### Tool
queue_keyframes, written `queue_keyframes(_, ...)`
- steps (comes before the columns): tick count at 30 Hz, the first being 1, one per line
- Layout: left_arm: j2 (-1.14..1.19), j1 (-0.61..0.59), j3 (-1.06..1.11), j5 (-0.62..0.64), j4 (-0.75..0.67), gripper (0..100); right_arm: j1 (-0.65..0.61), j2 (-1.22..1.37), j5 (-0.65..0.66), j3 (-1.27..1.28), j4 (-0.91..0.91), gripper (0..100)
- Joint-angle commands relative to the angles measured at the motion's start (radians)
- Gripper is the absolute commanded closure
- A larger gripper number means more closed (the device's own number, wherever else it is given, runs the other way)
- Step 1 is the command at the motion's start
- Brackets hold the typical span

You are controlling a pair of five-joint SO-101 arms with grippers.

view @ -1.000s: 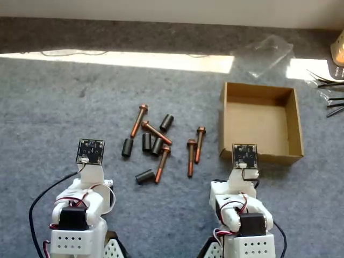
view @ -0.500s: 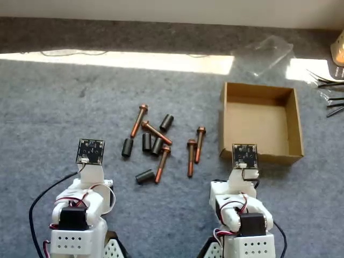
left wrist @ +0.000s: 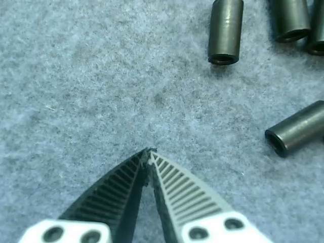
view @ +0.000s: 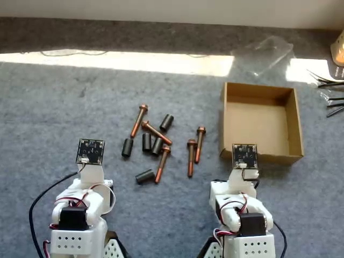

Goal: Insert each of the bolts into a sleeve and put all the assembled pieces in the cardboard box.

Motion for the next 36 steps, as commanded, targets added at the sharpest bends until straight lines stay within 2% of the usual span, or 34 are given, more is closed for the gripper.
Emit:
queue_keyframes(1,-0.004,0.018,0.022,-0.003,0.008,99,-0.008,-0.005,-0.005,0.102,0.004,99.3)
queue_keyframes(23,-0.004,0.018,0.022,-0.003,0.008,99,-0.008,-0.005,-0.002,0.105,0.002,99.3)
queue_keyframes(29,-0.004,0.018,0.022,-0.003,0.008,99,-0.008,-0.005,0.009,0.105,-0.076,98.9)
queue_keyframes(36,-0.004,0.018,0.022,-0.003,0.008,99,-0.005,-0.005,0.336,0.102,-0.136,98.8)
